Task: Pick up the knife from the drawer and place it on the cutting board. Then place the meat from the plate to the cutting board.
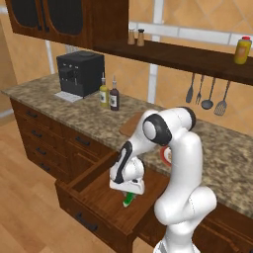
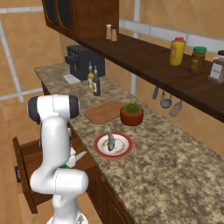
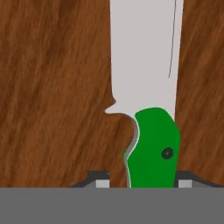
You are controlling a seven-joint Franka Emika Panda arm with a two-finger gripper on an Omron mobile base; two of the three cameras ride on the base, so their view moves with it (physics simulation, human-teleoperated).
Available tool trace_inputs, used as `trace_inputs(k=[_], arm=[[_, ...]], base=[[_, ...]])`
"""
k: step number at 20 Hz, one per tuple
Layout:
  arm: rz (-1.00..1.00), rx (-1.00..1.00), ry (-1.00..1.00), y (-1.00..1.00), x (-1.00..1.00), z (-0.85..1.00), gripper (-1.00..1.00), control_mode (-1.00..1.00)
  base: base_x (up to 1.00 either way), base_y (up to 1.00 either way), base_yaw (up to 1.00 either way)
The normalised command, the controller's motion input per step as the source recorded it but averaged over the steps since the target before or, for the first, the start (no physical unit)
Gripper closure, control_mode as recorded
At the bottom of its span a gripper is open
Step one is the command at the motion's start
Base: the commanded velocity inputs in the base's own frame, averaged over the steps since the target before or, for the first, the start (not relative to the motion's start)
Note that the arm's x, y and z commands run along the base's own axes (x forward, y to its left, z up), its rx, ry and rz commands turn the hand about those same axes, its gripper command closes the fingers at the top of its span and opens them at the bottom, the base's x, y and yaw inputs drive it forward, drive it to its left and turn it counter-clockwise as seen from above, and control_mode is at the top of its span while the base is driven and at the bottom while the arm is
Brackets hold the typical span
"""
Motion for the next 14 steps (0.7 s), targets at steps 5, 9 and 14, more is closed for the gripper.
trace_inputs(k=[5, 9, 14], arm=[[0.0, 0.09, -0.11, -0.4, -0.22, -0.38, -1.0, -1.0], [0.0, 0.0, -0.01, 0.11, 0.0, -0.66, 1.0, -1.0], [0.0, 0.0, 0.0, 0.78, 0.0, -0.05, 1.0, -1.0]], base=[[0.0, 0.0, 0.0], [0.0, 0.0, 0.0], [0.0, 0.0, 0.0]])
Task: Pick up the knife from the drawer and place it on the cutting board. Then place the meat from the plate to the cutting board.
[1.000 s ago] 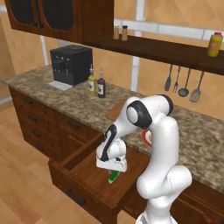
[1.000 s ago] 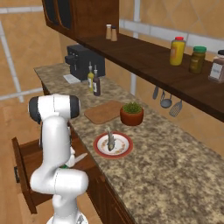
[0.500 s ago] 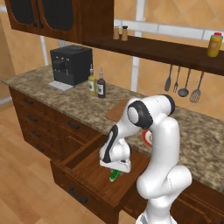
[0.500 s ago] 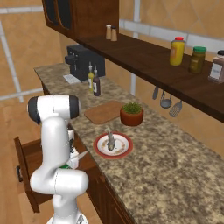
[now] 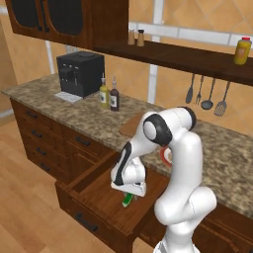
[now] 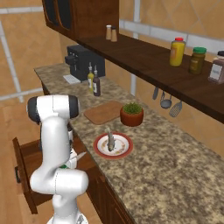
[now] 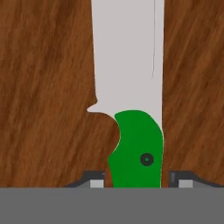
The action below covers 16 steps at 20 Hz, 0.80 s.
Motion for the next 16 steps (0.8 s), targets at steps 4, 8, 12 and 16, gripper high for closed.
trace_inputs(k=[4, 8, 12, 16], arm=[[0.0, 0.0, 0.0, 0.58, -0.09, 0.33, 1.0, -1.0], [0.0, 0.0, 0.0, 0.14, -0.03, 0.89, 1.0, -1.0], [0.0, 0.0, -0.01, 0.03, -0.16, 1.0, 1.0, -1.0], [0.0, 0.0, -0.06, 0.0, -0.12, 1.0, 1.0, -1.0]], base=[[0.0, 0.0, 0.0], [0.0, 0.0, 0.0], [0.0, 0.0, 0.0], [0.0, 0.0, 0.0]])
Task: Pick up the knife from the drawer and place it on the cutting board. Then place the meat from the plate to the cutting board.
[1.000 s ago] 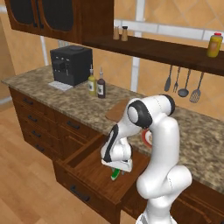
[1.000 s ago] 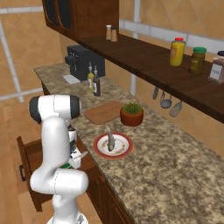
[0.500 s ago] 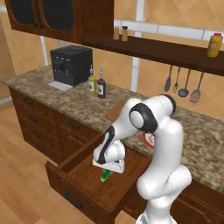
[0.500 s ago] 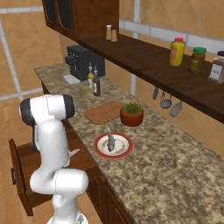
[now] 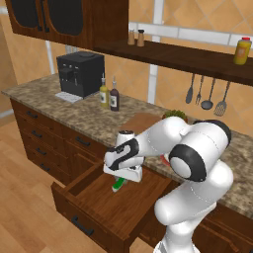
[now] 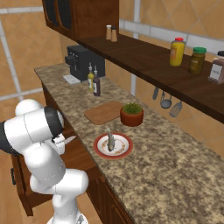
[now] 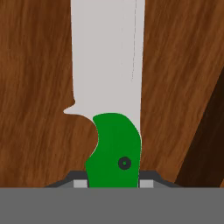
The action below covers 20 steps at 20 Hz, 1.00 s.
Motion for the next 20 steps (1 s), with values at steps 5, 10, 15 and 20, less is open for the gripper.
trace_inputs(k=[5, 10, 15, 20], arm=[[0.02, 0.0, -0.14, -0.1, -0.02, 0.99, 1.0, -1.0], [0.0, 0.0, -0.14, -0.43, 0.07, 0.61, 1.0, -1.0], [0.0, 0.0, -0.07, -0.39, 0.68, 0.39, 1.0, -1.0], [0.0, 0.01, 0.01, -0.4, 0.98, 0.39, 1.0, -1.0]], base=[[0.0, 0.0, 0.0], [0.0, 0.0, 0.0], [0.0, 0.0, 0.0], [0.0, 0.0, 0.0]])
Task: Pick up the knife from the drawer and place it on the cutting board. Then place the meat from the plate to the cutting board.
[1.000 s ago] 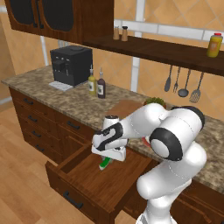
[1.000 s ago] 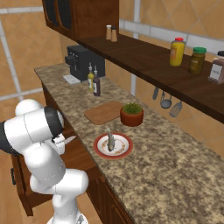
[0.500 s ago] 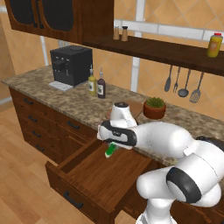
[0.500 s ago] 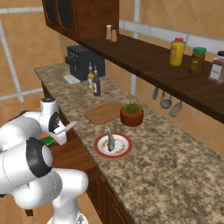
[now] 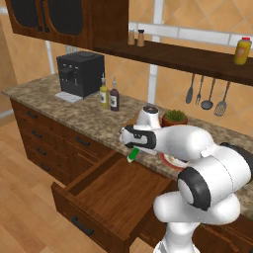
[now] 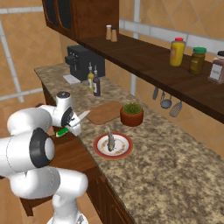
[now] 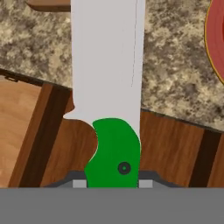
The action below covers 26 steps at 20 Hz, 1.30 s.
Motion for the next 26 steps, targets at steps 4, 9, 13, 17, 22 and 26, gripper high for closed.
trace_inputs(k=[4, 9, 13, 17, 22, 26], arm=[[-0.01, 0.0, 0.1, -0.3, 1.0, 0.22, 1.0, -1.0], [0.0, 0.0, 0.02, -0.13, 0.99, 0.02, 1.0, -1.0], [0.0, 0.0, 0.0, -0.24, 0.88, 0.0, 1.0, -1.0], [0.0, 0.0, 0.05, -0.29, 0.77, -0.17, 1.0, -1.0], [0.0, 0.0, 0.04, -0.05, 0.65, -0.44, 1.0, -1.0], [0.0, 0.0, 0.0, -0.13, 0.61, -0.31, 1.0, -1.0]], base=[[0.0, 0.0, 0.0], [0.0, 0.0, 0.0], [0.0, 0.0, 0.0], [0.0, 0.0, 0.0], [0.0, 0.0, 0.0], [0.0, 0.0, 0.0]])
